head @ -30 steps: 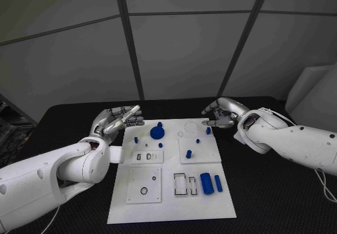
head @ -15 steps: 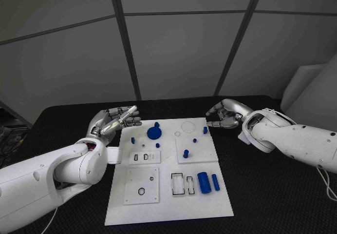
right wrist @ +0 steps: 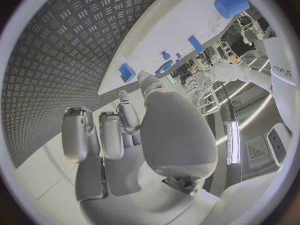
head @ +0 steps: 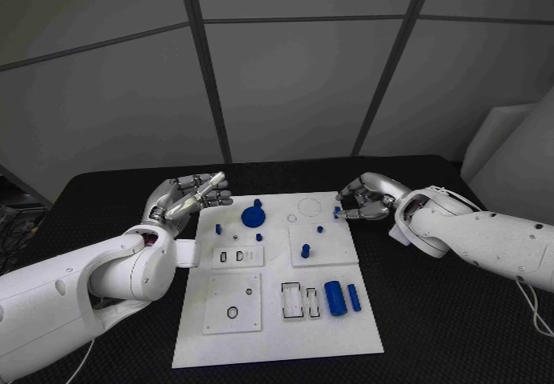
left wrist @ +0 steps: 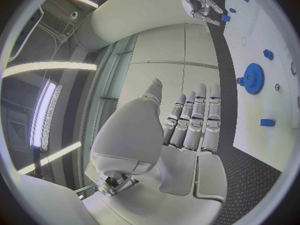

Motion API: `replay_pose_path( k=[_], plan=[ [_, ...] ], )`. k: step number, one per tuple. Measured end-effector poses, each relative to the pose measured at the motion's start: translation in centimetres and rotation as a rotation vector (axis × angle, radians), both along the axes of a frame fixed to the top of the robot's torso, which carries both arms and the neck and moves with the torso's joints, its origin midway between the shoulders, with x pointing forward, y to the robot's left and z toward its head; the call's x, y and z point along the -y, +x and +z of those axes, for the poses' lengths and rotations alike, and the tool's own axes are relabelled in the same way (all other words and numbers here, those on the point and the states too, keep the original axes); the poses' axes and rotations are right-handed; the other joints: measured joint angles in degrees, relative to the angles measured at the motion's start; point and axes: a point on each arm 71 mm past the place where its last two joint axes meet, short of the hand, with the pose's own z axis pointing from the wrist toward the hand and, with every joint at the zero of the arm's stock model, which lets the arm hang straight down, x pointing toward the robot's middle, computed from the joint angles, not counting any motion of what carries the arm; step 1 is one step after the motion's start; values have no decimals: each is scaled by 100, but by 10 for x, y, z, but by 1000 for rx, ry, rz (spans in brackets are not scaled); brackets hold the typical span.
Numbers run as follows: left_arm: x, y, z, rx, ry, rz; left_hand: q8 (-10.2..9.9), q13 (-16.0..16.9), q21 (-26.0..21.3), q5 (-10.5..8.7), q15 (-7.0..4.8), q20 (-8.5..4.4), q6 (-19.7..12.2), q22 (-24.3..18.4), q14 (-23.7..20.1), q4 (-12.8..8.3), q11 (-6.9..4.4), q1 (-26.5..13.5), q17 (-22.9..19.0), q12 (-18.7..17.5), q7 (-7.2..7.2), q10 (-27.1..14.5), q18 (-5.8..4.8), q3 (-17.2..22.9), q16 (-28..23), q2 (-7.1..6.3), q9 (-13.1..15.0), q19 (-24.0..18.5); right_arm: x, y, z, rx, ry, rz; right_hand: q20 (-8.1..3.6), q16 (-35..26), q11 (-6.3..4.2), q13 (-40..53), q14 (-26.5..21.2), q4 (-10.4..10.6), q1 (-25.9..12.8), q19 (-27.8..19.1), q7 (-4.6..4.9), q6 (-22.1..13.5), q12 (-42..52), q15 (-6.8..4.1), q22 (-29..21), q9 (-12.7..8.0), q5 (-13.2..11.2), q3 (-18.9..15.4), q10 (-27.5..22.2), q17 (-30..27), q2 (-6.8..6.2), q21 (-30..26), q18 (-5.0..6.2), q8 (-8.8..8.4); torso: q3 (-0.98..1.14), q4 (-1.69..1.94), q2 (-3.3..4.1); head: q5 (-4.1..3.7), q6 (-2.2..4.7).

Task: Assemble the parts on the task board

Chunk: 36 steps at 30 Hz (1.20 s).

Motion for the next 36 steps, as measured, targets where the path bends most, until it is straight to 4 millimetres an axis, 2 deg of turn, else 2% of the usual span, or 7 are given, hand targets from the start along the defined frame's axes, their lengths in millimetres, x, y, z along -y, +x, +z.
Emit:
replay_pose_path(
  k=[9, 19, 24, 28, 34, 36],
  plan=[
    [0, 0, 0, 0, 0, 0, 0, 0, 0, 0, 0, 0, 0, 0, 0, 0, 0, 0, 0, 0, 0, 0, 0, 0, 0, 0, 0, 0, -2, 2, -3, -13, -1, 0, 0, 0, 0, 0, 0, 18, 30, 0, 19, 19, 0, 0, -1, 2, 21, -50, 0, 0, 30, 0, 0, 0, -1, 0, -3, 16, -13],
    [1, 1, 0, -1, 0, -1, 1, 0, 0, 0, 0, 0, 0, -1, 0, 0, 0, 0, 0, 0, 0, 0, 0, 0, 0, 0, 0, 0, -6, 2, -10, -36, -7, 4, 0, 1, 0, 53, 0, 3, 190, 0, -24, 208, 8, 0, -1, 26, 41, -66, 0, 1, 191, 0, 0, 97, -4, -3, -3, 21, -40],
    [1, 1, -1, -1, 0, -1, 1, 0, 0, 0, 0, 0, 0, -1, 0, -2, 0, 0, 0, 0, 0, 0, 0, -2, 0, 0, 0, 0, -5, 2, -12, -43, -14, 1, 0, 1, 0, 58, 0, 3, 203, 0, -8, 238, 28, 0, -1, 31, 41, -66, 1, 4, 204, 0, 0, 97, -4, -3, -3, 20, -53],
    [0, 1, -1, -2, 0, 0, 1, 0, 0, 0, 0, 0, 0, 4, 0, -16, -1, 0, 0, 0, 0, 0, 0, -16, 0, 0, 0, 0, -5, 3, -13, -46, -17, 0, 0, 1, 0, 63, 0, 3, 203, 0, -39, 269, 28, 0, -1, 31, 41, -66, 1, 4, 204, 0, 0, 118, -4, -3, -3, 19, -59],
    [1, 1, -1, -2, 0, 0, 1, 0, 0, 0, 0, 0, 0, 4, 0, -16, -1, 0, 0, 0, 0, 1, 0, -16, 0, 0, 0, 0, -6, 4, -13, -48, -20, -2, 0, 1, -22, 72, 0, 3, 206, 1, -25, 287, 28, 0, -2, 31, 40, -66, 23, 3, 253, 0, 0, 118, -4, -3, -3, 23, -66],
    [1, 1, -1, -2, 0, 0, 1, 0, 0, 0, 0, 0, 0, 4, 0, -16, -1, 0, 0, 0, 0, 1, 0, -16, 0, 0, 0, 0, -6, 4, -14, -48, -21, -2, 0, 1, -22, 83, -3, 3, 215, 0, -37, 332, 52, -2, -2, 36, 40, -66, 23, 3, 316, 0, 0, 150, -4, -3, -3, 23, -66]
  ],
)
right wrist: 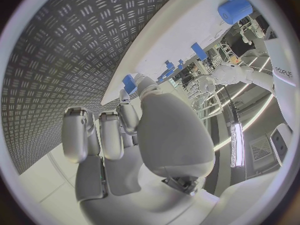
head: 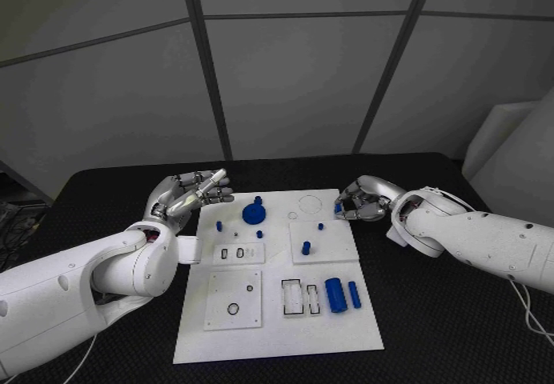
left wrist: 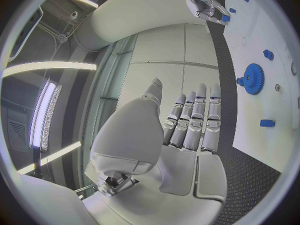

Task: Assemble the parts on the task board

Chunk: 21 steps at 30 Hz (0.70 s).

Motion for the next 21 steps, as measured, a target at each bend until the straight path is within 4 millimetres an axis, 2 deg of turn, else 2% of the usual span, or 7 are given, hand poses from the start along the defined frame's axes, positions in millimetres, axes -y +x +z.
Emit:
replay_pose_path(
  k=[10, 15, 19, 21],
  plan=[
    [0, 0, 0, 0, 0, 0, 0, 0, 0, 0, 0, 0, 0, 0, 0, 0, 0, 0, 0, 0, 0, 0, 0, 0, 0, 0, 0, 0, -1, 1, -1, -2, -2, -2, -1, 0, -1, 12, -19, 0, 3, 1, -13, 29, 0, -19, 0, -1, 0, 0, 1, 0, 25, 0, 0, 0, -1, -1, -1, -4, -14],
    [0, 0, 0, -1, 0, 1, 0, 0, 0, 0, 0, 0, 0, -1, 0, 0, 0, 0, 0, 0, 0, 0, 0, 0, 0, 0, 0, 0, -1, 1, -2, -4, -3, -5, -22, 0, -32, 38, -19, -14, 53, 23, -49, 146, 22, -18, -1, 12, -23, 14, 32, -1, 123, 0, 0, 46, -3, -1, -3, -7, -31],
    [0, 0, 0, -1, 1, 1, 0, 0, 0, 0, 0, 0, 0, -1, 0, 0, 0, 0, 0, 0, 0, 0, 0, 0, 0, 0, 0, 0, -2, 1, -2, -3, -3, -7, -46, 0, -71, 68, -18, -51, 106, 46, -85, 266, 68, -61, -1, 22, -23, 51, 71, -1, 188, 0, 0, 113, -3, -1, -3, -7, -42],
    [0, 0, 0, -1, 1, 1, 0, 0, 0, 0, 0, 0, 0, -1, 0, 0, 0, 0, 0, 0, 0, 0, 0, 0, 0, 0, 0, 0, -2, 1, -3, -2, -2, -8, -83, 23, -93, 83, -10, -67, 155, 83, -125, 306, 70, -94, -1, 22, -160, 117, 93, -1, 239, 2, 1, 146, -3, -1, -3, -5, -44]
  ],
)
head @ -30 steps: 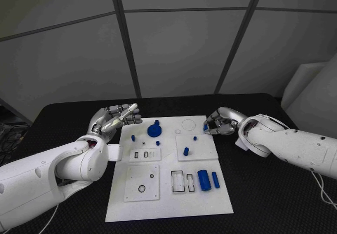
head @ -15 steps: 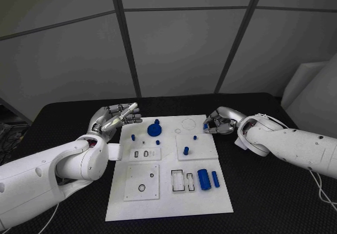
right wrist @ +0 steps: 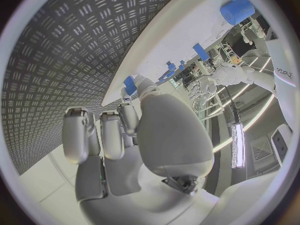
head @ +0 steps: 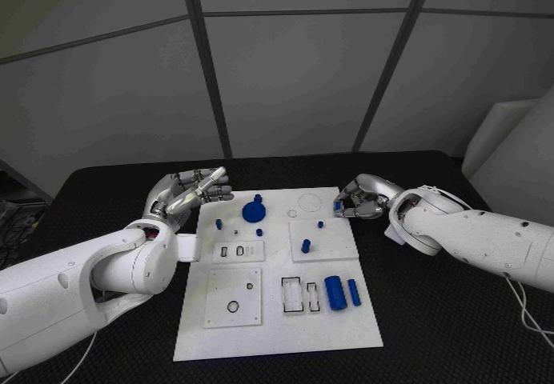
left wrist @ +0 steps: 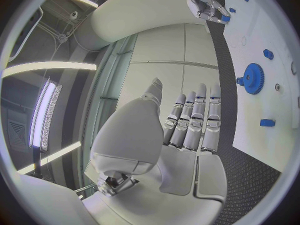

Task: Assemble the parts on the task board

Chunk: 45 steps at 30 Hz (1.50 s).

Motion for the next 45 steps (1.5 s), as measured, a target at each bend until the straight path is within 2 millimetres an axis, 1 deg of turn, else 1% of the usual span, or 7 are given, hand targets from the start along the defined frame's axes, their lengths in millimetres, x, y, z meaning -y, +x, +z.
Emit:
replay_pose_path(
  k=[6, 12, 16, 21, 31, 40, 45],
  plan=[
    [-1, 0, 0, 0, 1, 2, 0, 0, 0, 0, 0, 0, 0, 0, 0, 0, 0, 30, 0, 0, 0, 0, 0, 0, -23, 30, 0, 0, -1, -2, 2, 16, 8, -4, -22, 0, -30, 15, 12, -86, 83, 23, -24, 60, 0, -28, 0, -1, -229, 200, -12, 0, 125, 25, 0, 20, 3, 0, -4, 16, -12],
    [-2, 1, 0, -1, 2, 5, 0, 0, 0, 0, 0, 0, 0, -1, 0, 0, 0, 30, 0, 0, 0, 0, 0, 0, -23, 30, 0, 0, -6, -10, 7, 37, 26, 6, -42, 28, -29, 23, 12, -117, 128, 42, -25, 59, 0, -27, 0, -1, -252, 261, -13, -1, 169, 47, 0, 37, 3, -4, -7, 31, -19],
    [-4, 1, -1, -1, 4, 9, 0, 0, 0, 0, 0, 0, 0, -1, 0, 0, 0, 30, 0, 0, 0, 0, 0, 0, -23, 30, 0, 0, -20, -18, 12, 44, 48, 37, -42, 28, -29, 29, 12, -117, 144, 42, -32, 52, 0, -27, -1, -1, -262, 261, -13, -1, 185, 47, 0, 37, 1, -7, -15, 50, -27],
    [-6, 3, -1, -1, 7, 15, 0, 0, 0, 0, 0, 0, 0, -1, 0, 0, 0, 30, 0, 0, 0, 0, 0, 0, -23, 30, 0, 0, -53, -28, 19, 48, 82, 103, -42, 28, -29, 22, 12, -149, 151, 42, -34, 50, 0, -27, 0, 0, -264, 292, -13, -1, 191, 47, 0, 34, -12, -7, -30, 108, -69],
    [-7, 8, -4, -4, 11, 26, 0, 0, 0, 0, 0, 0, 0, -1, 0, -16, 0, 6, 0, 0, 0, 0, 0, 17, -23, 53, 0, 0, -153, -41, 25, 54, 111, 261, -39, 28, -28, 21, 12, -155, 174, 66, -24, 60, 0, -27, 0, -1, -284, 297, -13, -2, 198, 47, 0, 13, -21, 3, -41, 268, -118],
    [-8, 10, -5, -5, 13, 29, 0, 0, 0, 0, 0, 0, 0, -1, 0, -16, 0, 7, 0, 1, 0, 0, 0, 17, -23, 53, 0, 0, -195, -44, 22, 61, 58, 280, -40, 28, -28, 2, 11, -165, 174, 83, -21, 57, 0, -26, 0, -1, -298, 306, -13, -2, 198, 46, -1, 19, -57, 68, -78, 372, -214],
    [-7, 10, -5, -5, 12, 28, 0, 0, 0, 0, 0, 0, 0, 3, 0, -16, 0, 7, 0, 1, 0, 0, 0, 17, -23, 53, 0, 0, -208, -48, 14, 43, 16, 287, -40, 28, -28, -21, 11, -165, 174, 83, -20, 56, 1, -26, -1, -1, -308, 306, -13, -2, 198, 46, -1, 21, -60, 75, -83, 418, -238]
  ],
)
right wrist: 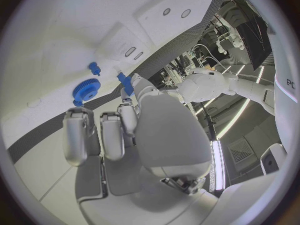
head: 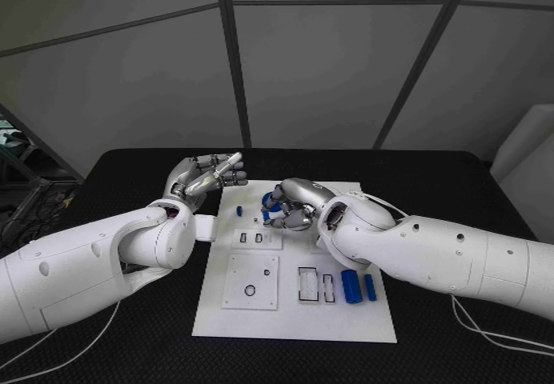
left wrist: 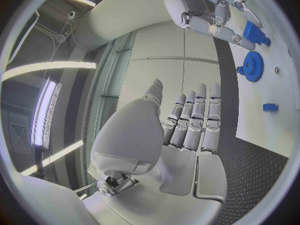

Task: Assemble the parts on the task board

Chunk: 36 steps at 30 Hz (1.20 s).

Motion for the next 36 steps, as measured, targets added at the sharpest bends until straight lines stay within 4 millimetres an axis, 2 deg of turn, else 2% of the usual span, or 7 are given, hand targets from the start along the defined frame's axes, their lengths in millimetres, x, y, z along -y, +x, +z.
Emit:
replay_pose_path(
  k=[6, 13, 36],
  plan=[
    [1, 0, 0, 0, -1, -2, 0, 0, 0, 0, 0, 0, 0, 0, 0, 0, 0, 0, 0, 0, 0, 0, 0, 0, 0, 0, 0, 0, -10, -4, -8, -12, -46, 11, 0, 0, 0, -12, 0, 0, -26, 0, 3, -3, -33, 0, 0, 0, -1, 0, 0, 0, -26, 0, 0, 19, 6, -1, -2, 31, -32],
    [1, 0, 0, -1, -1, -3, 0, 0, 0, 0, 0, 0, 0, -1, 0, 0, 0, 0, 0, 0, 0, 0, 0, 0, 0, 0, 0, 0, -13, -8, -16, -25, -86, 17, 0, 0, 0, -16, 0, 0, -26, 0, -2, 0, -35, 0, 0, 0, -6, -1, 0, 0, -26, 0, 0, 21, 13, -5, -3, 58, -68],
    [1, 1, 0, -3, -1, -3, 0, 0, 0, 0, 0, 0, 0, -2, 0, 0, 0, 0, 0, 0, 0, 0, 0, 0, 0, 0, 0, 0, -12, -11, -19, -25, -151, 27, 0, 0, -21, -31, 0, 20, -80, -1, 16, 20, -38, 0, 0, 6, -22, 12, -21, 4, -80, 0, 0, -4, 14, -12, 2, 71, -102]
  ],
)
